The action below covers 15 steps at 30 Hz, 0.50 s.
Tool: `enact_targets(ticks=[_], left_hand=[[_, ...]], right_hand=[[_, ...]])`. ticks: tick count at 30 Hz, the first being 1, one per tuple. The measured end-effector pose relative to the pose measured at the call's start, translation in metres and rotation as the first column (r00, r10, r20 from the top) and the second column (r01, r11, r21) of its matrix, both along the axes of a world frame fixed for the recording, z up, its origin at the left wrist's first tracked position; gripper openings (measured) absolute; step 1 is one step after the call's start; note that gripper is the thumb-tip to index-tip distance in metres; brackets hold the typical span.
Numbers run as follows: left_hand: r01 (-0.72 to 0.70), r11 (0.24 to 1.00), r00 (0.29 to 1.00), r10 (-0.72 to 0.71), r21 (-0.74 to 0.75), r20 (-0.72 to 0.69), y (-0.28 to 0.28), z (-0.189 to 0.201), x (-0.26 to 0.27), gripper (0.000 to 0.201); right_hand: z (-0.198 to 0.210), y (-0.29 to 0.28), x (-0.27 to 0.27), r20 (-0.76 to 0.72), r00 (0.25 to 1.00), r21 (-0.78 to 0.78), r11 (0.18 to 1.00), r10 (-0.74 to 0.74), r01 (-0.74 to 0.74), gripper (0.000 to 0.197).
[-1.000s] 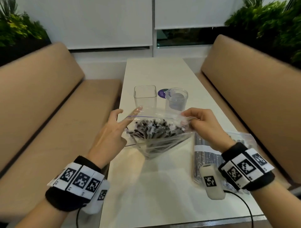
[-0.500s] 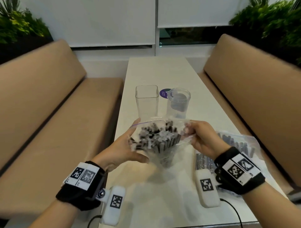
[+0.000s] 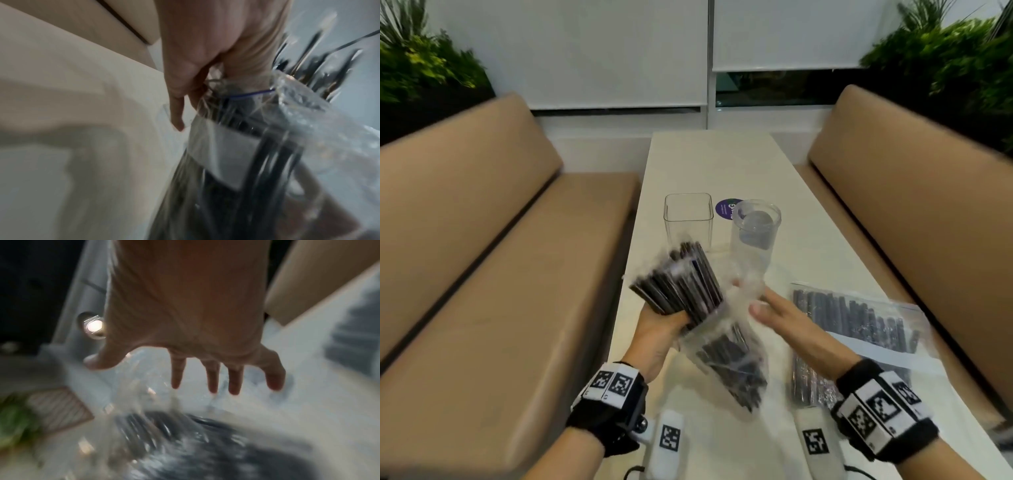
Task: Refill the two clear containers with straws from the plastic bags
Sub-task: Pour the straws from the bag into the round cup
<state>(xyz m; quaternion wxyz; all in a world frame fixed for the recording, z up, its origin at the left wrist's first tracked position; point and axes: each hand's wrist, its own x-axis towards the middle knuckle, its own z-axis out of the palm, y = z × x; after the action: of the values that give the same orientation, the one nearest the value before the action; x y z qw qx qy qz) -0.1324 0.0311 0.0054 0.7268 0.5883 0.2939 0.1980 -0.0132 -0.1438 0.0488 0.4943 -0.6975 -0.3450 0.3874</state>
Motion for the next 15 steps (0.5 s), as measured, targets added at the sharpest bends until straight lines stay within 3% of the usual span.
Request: enact_targets(ticks=[2, 4, 7, 9, 11, 13, 14, 15], left_hand=[[0.017, 0.999, 0.999, -0.016, -0.028, 0.029, -0.002, 0.018, 0.008, 0.053], [0.021, 0.999, 0.999, -0.020, -0.031, 0.048, -0.008, 0.035, 0.019, 0.063], [0.001, 0.997, 0.991, 0.010, -0.078, 0.137, -0.010, 0.054, 0.026, 0.076], [0.031, 0.990, 0.974, 0.002, -0.141, 0.229, -0.005, 0.067, 0.022, 0.062], [0.125, 0.984, 0.941, -0.077, -0.127, 0.330, -0.002, 0.080, 0.017, 0.044], [0.227, 0.965, 0.902, -0.259, 0.131, 0.344, 0.001, 0.086, 0.014, 0.050], [0.272, 0.903, 0.881, -0.373, 0.331, 0.292, 0.003, 0.087, 0.013, 0.061], [0.293, 0.786, 0.878, -0.447, 0.545, 0.172, 0.007, 0.087, 0.016, 0.078]], right_hand=[[0.010, 0.004, -0.007, 0.134, 0.989, 0.026, 0.998, 0.056, -0.061, 0.077], [0.004, 0.013, -0.014, 0.124, 0.991, 0.132, 0.989, 0.047, -0.064, 0.090], [-0.005, 0.022, -0.014, -0.046, 0.991, 0.297, 0.945, -0.128, 0.136, 0.077], [0.001, 0.024, -0.003, -0.206, 0.950, 0.333, 0.896, -0.236, 0.294, 0.055], [0.013, 0.023, 0.009, -0.340, 0.907, 0.328, 0.872, -0.250, 0.363, 0.045], [0.026, 0.022, 0.017, -0.379, 0.914, 0.325, 0.903, -0.147, 0.280, 0.039], [0.032, 0.024, 0.021, -0.372, 0.922, 0.296, 0.929, -0.104, 0.224, 0.030], [0.039, 0.026, 0.026, -0.341, 0.938, 0.259, 0.952, -0.065, 0.160, 0.024]])
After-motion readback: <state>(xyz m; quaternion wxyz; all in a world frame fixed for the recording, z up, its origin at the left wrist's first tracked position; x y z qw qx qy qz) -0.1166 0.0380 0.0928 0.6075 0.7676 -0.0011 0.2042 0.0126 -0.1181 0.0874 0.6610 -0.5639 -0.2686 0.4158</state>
